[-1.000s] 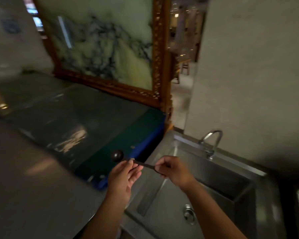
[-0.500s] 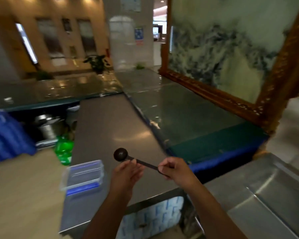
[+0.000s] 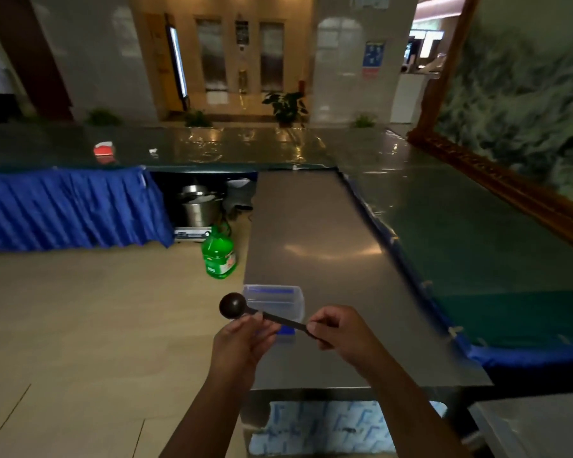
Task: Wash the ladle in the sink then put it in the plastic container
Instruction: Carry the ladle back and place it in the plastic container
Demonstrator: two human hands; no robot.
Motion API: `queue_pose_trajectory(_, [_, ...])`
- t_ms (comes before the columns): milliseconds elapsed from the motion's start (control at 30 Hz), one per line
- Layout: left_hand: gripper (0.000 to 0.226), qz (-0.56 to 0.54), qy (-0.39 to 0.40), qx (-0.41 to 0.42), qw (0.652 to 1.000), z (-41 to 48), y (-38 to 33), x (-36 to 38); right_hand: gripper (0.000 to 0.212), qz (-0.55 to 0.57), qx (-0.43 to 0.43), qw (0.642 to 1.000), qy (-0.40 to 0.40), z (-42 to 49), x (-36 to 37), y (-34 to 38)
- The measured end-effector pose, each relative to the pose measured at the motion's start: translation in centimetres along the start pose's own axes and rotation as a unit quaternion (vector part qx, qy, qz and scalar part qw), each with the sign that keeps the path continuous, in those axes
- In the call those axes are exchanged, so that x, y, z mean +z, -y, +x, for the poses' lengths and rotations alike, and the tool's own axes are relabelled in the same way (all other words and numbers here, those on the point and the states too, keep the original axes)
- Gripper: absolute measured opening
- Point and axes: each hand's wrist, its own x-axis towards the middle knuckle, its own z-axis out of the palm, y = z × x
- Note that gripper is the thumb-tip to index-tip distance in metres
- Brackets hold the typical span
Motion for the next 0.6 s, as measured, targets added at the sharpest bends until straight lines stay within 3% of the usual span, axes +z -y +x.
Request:
queue_pose_trajectory(100, [0.011, 0.002, -0.017, 0.006, 1.0, 1.8, -0.9, -1.2, 0.007, -0.01, -0.006, 1.0, 0.016, 2.2, 1.4, -0.2])
queue_pose_trajectory(600, [0.011, 0.032, -0.104, -0.012, 0.994, 16.0, -1.2, 0.7, 0.015, -0.056, 0.045, 0.995, 0.072, 18.6, 0.8, -4.1])
